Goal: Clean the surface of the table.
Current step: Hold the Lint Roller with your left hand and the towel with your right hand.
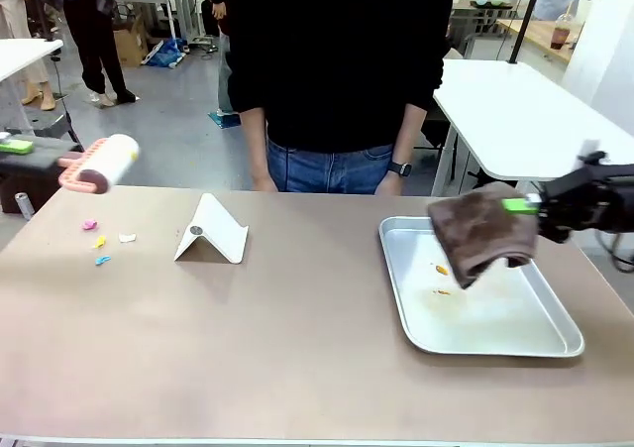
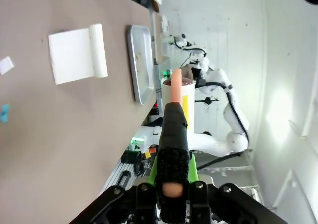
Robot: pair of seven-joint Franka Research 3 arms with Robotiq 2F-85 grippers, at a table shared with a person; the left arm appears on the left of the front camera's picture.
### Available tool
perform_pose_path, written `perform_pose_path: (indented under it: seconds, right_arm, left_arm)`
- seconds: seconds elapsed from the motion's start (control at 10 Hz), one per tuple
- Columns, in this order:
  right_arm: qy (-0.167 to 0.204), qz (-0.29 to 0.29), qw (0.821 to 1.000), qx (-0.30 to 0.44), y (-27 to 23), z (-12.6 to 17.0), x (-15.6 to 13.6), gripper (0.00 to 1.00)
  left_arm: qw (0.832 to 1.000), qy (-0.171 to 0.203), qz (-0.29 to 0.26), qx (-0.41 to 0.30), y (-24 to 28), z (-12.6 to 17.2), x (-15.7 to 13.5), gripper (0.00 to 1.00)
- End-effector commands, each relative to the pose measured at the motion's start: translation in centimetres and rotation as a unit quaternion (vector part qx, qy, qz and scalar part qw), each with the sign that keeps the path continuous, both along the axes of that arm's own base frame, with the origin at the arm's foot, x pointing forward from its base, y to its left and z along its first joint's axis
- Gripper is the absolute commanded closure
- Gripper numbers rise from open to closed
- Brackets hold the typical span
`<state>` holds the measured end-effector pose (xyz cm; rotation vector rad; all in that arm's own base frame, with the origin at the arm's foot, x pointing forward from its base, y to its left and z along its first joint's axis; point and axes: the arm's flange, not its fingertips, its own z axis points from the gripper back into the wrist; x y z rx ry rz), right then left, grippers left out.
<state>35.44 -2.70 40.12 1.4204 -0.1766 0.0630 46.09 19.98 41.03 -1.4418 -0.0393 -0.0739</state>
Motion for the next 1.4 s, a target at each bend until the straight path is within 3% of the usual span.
perform_pose_path:
  seconds: [0.0, 0.1, 0.2, 0.4, 0.6, 0.7, 0.8, 1.3]
  right_arm:
    - [0.009, -0.010, 1.000, 0.001, -4.2, 0.7, -1.9, 1.00]
    - [0.013, -0.012, 1.000, 0.007, -7.0, 0.1, -2.4, 1.00]
    - [0.011, -0.015, 1.000, 0.020, -9.6, -0.8, -2.8, 1.00]
    - [0.028, -0.036, 0.999, 0.010, -12.4, -1.4, -3.7, 1.00]
    - [0.048, -0.029, 0.998, 0.011, -13.3, -2.6, -3.9, 1.00]
    - [0.028, -0.034, 0.999, 0.012, -12.6, -2.6, -3.9, 1.00]
    - [0.047, -0.069, 0.997, 0.006, -12.0, -2.8, -3.3, 1.00]
    - [0.051, -0.048, 0.998, 0.009, -12.9, -2.8, -3.8, 1.00]
  left_arm:
    - [0.997, -0.036, -0.040, -0.049, 4.4, -0.6, 0.8, 1.00]
    - [0.998, -0.014, 0.002, -0.063, 7.4, -1.7, 0.8, 1.00]
    - [0.996, -0.019, 0.010, -0.088, 10.8, -3.4, 0.7, 1.00]
    - [0.998, 0.020, 0.028, -0.054, 14.1, -5.8, 0.3, 1.00]
    - [0.996, 0.056, 0.060, -0.042, 13.5, -7.1, 0.3, 1.00]
    - [0.996, 0.026, 0.062, -0.057, 13.3, -7.4, -0.1, 1.00]
    - [0.997, 0.034, 0.056, -0.043, 13.9, -8.3, -0.3, 1.00]
    - [0.997, 0.034, 0.056, -0.043, 13.9, -8.3, -0.3, 1.00]
